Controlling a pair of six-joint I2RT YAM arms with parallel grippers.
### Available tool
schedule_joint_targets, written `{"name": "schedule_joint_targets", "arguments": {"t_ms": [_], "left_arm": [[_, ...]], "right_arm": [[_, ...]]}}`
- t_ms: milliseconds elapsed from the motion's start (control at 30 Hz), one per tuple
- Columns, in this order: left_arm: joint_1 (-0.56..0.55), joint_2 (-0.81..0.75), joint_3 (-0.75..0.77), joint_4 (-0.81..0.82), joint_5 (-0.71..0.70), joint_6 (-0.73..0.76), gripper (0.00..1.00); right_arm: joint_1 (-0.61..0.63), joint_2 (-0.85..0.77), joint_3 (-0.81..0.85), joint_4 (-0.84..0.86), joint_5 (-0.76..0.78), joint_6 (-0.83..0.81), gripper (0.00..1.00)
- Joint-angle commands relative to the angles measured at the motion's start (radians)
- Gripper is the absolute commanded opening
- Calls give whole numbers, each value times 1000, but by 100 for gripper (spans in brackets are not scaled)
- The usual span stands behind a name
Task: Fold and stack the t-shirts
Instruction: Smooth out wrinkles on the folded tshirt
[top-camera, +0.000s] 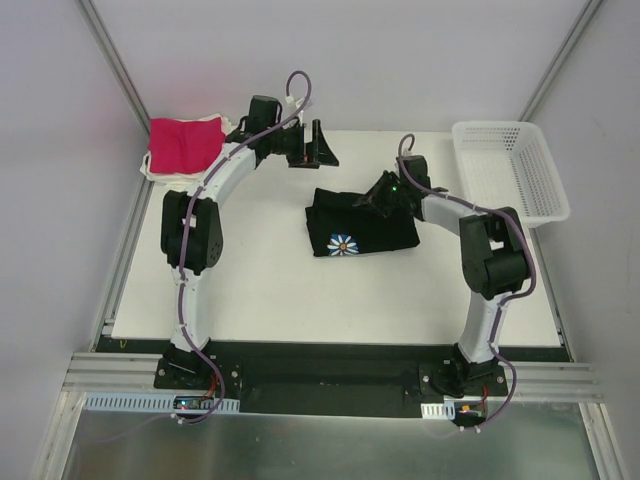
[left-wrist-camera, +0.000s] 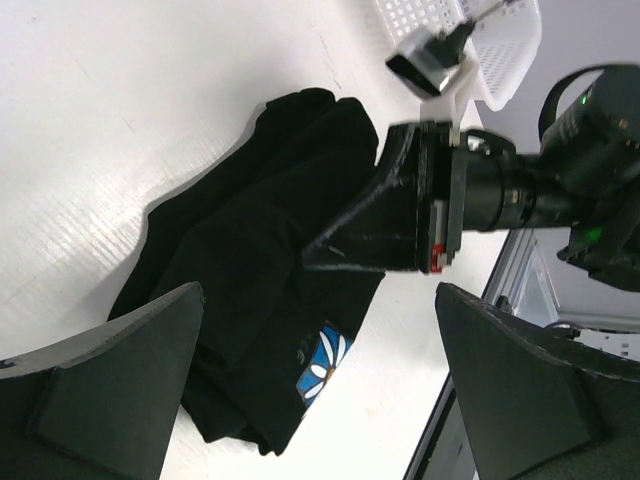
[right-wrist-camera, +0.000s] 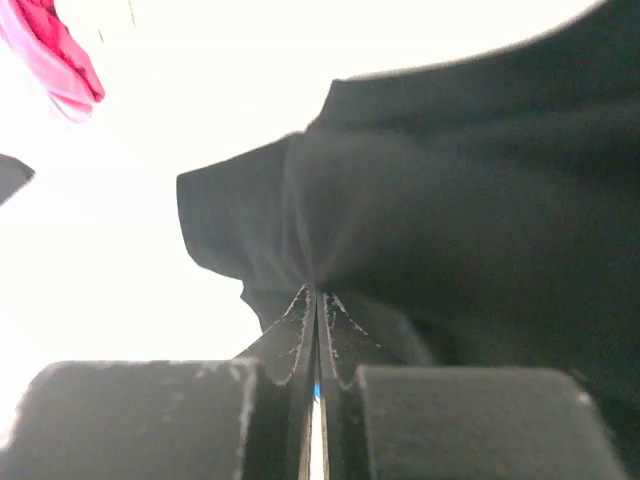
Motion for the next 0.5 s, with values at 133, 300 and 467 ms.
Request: {"name": "schedule_joint_targets", "arguments": {"t_ms": [133,300,467], "left_arm": [[-4,-42,-5,36,30,-1,99],[-4,-23,15,36,51,-9,99],[-6,-3,38,40,76,-12,99]], "right_arm": [[-70,152,206,-53,5,-44,1],[-81,134,226,-61,9,-46,1],[-101,166,293,-59,32,-90,1]]}}
